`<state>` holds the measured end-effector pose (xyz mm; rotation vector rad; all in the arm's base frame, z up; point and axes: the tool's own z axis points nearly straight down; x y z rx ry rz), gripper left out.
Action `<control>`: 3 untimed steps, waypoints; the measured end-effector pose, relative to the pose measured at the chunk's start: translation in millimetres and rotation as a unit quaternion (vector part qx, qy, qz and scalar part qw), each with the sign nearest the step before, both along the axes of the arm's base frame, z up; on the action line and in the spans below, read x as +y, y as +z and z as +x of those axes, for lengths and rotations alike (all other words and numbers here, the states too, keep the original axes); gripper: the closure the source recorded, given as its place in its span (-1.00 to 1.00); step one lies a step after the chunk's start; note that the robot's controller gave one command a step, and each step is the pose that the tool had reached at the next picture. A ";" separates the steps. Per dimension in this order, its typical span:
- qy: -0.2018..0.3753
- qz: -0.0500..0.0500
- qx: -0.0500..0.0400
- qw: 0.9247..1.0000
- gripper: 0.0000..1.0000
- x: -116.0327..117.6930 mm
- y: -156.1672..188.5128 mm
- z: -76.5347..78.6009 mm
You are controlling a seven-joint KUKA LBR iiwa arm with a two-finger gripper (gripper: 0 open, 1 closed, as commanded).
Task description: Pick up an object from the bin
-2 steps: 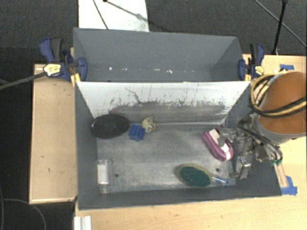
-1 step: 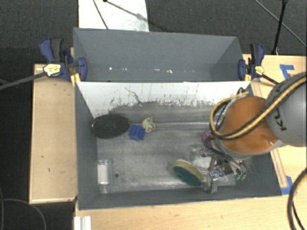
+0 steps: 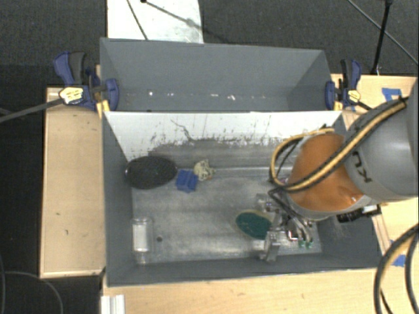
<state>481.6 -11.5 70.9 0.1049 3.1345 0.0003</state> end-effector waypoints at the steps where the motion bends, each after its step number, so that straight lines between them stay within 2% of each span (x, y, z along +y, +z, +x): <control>1: 0.001 0.000 0.002 1.000 1.00 -0.2 -1.0 -1.7; 2: 0.018 0.000 -0.002 1.000 1.00 6.9 93.4 -0.4; 3: 0.034 -0.001 -0.004 0.999 1.00 -7.6 200.5 23.7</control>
Offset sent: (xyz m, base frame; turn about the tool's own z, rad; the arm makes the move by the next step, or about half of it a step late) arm 0.0000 0.0000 0.0000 0.0000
